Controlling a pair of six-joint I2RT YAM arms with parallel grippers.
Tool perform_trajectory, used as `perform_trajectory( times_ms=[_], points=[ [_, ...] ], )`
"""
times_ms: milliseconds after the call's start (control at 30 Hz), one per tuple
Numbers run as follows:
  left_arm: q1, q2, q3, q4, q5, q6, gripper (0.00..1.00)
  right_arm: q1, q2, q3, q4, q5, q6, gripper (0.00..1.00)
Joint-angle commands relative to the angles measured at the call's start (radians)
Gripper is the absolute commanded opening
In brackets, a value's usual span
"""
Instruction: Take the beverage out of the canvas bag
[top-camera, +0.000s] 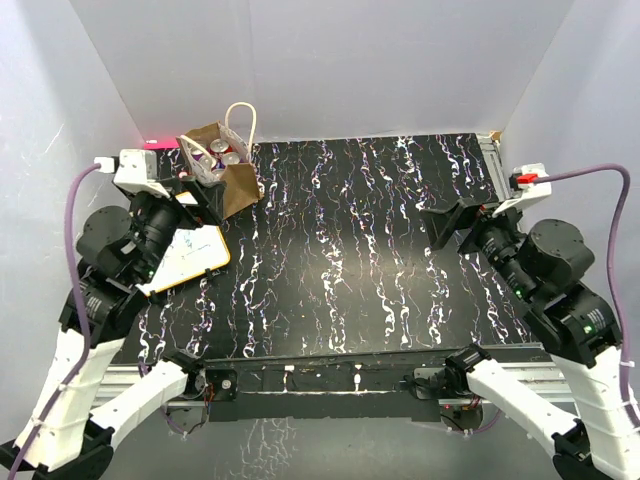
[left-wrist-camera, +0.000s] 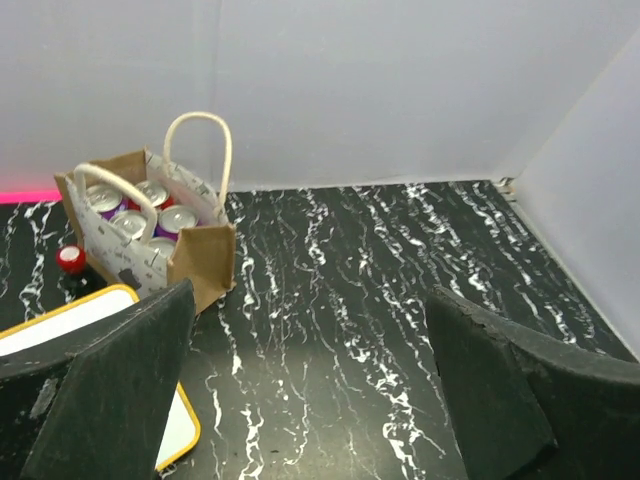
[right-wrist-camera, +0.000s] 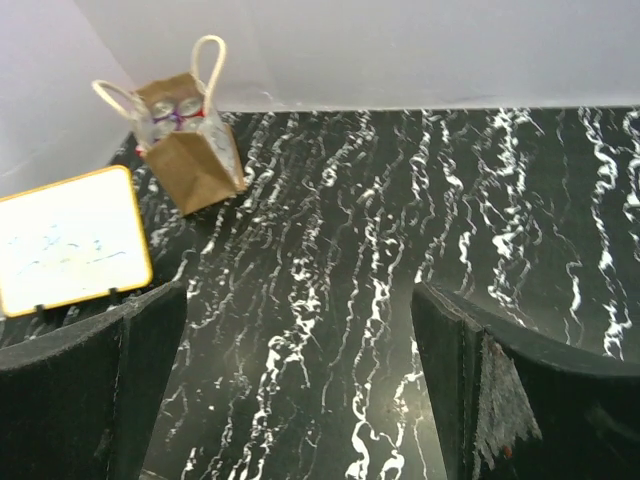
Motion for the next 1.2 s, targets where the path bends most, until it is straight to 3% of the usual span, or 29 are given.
perform_trajectory(
  times_ms=[0, 333, 567, 967, 1167],
  points=[
    [0.046, 0.009, -0.086, 0.118, 0.001, -0.01, 0.97, -0.061, 0.001, -0.061, 0.049, 0.004, 0.011, 0.98],
    [0.134, 0.047, -0.318, 0.339, 0.031, 0.01, 0.97, -0.212, -0.015, -0.27, 0.116, -0.024, 0.021, 0.98],
    [0.168, 0.134, -0.384, 0.424, 0.035, 0.011, 0.97, -0.271, -0.023, -0.382, 0.147, -0.059, 0.021, 0.98],
    [0.189, 0.316, -0.341, 0.449, -0.009, -0.077, 0.97, -0.301, -0.066, -0.468, 0.192, -0.119, 0.01, 0.98],
    [0.229, 0.418, -0.18, 0.337, 0.002, -0.204, 0.97, -0.303, -0.097, -0.488, 0.226, -0.127, -0.003, 0.98]
  ],
)
